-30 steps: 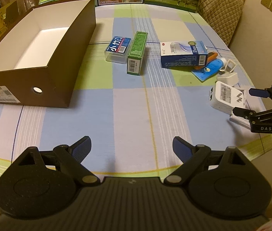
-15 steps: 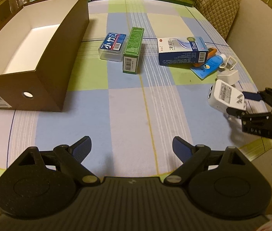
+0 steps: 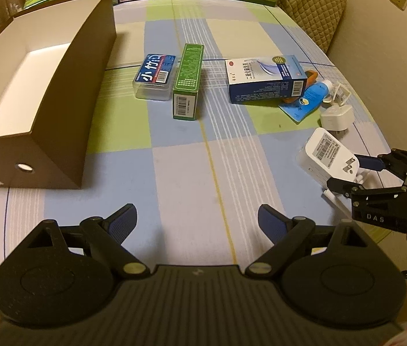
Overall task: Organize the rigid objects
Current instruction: 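Grasp the green medicine box with the left tool while the right tool holds the repeater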
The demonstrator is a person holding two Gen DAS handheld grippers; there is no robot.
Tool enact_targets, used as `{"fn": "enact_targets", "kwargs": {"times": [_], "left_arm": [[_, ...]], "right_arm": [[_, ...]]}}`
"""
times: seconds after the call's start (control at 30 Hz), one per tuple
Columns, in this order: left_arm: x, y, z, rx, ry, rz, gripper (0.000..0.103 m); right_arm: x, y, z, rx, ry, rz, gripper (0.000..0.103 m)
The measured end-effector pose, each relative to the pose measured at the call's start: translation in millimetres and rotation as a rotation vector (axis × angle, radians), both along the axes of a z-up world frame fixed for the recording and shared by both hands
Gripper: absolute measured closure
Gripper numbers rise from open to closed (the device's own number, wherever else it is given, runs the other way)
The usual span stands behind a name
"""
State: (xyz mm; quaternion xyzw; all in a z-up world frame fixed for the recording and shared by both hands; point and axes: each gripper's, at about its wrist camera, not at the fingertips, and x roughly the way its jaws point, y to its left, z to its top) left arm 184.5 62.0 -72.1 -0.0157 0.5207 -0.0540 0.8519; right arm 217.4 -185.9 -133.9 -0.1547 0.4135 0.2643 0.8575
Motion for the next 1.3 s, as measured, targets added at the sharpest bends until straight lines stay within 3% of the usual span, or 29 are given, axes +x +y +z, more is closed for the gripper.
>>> {"fn": "enact_targets", "kwargs": {"times": [0.4,0.87,1.1,1.3], "left_arm": [[29.3,0.7,-5.4,-0.013,-0.006,-0.106,0.016],[98.1,-6.0,-5.6,0.021,-0.088,-0.29,0.025],[132.8,-4.1,-12.3,0.049,-0.089,-0.276,0.041],[162.5,-13.8,-26.1,0.086,-0.07,-0.239,0.049]], "right_arm": [[-2.9,7.3,3.1,0.027,0.017,-0.137,0.047],[-10.5,6.9,36.3,0.066,-0.01,-0.38,0.047],[-3.3,-4.5,45.8,0.075,-0.02,-0.475,0.047],[16.8,-24.0,50.2,0.078,-0.012,-0.476,0.047]]}}
